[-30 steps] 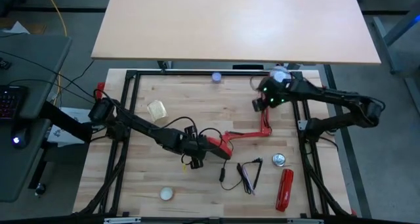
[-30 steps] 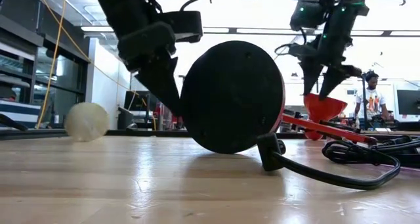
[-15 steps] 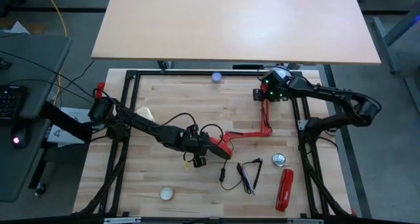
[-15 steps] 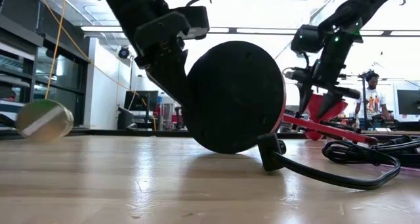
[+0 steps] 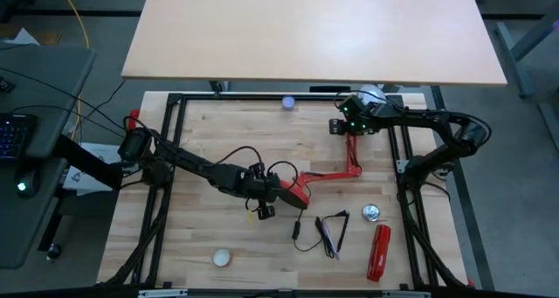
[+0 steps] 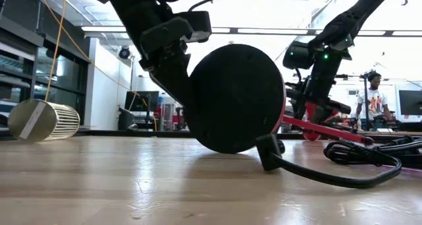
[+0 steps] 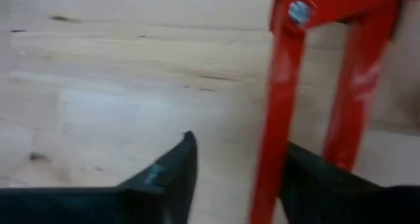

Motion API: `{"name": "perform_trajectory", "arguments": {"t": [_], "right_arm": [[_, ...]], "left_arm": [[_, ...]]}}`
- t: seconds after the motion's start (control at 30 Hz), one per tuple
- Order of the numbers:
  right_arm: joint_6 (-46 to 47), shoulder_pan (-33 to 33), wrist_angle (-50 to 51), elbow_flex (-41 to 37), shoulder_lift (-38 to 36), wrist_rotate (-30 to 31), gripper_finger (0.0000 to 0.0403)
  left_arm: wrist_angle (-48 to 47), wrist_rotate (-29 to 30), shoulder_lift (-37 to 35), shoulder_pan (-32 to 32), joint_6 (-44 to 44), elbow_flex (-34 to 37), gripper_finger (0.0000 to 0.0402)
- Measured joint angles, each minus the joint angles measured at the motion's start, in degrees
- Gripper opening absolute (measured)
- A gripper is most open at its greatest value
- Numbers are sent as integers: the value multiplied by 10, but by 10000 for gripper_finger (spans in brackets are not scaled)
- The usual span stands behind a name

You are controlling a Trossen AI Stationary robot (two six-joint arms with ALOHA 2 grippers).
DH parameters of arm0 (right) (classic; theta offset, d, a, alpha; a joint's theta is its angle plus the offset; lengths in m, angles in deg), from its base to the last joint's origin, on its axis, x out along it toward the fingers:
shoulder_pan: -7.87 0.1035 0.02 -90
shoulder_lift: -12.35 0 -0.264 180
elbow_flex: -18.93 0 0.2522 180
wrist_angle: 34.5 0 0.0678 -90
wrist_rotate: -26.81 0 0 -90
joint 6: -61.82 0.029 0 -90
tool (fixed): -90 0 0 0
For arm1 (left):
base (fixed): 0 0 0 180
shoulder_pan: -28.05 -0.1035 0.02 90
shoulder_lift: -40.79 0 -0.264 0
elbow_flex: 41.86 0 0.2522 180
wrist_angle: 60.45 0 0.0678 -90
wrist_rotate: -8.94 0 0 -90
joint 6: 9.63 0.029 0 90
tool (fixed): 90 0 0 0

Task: Screw lightbulb
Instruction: Remove the white lightbulb from the desk lamp

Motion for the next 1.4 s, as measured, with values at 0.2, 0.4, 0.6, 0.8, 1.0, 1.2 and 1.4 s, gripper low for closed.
{"name": "perform_trajectory", "arguments": {"t": [0.2,0.4,0.6,0.8,1.0,1.2,1.4], "right_arm": [[-1,12,2,0,-5,13,26],[-12,47,7,-1,-6,13,28],[-24,95,4,-1,-6,15,27],[-30,159,6,-1,-6,14,27],[-12,230,-2,-1,-6,-12,27],[27,287,-13,-1,-6,2,26],[36,317,-12,-1,-6,6,26]], "left_arm": [[9,-16,2,-41,24,1,0],[32,-38,17,-79,50,1,0],[43,-42,37,-105,50,1,0],[59,-44,42,-125,50,0,0],[72,-30,44,-154,49,0,0],[76,-52,44,-187,38,0,0],[75,-49,46,-212,38,0,0]]}}
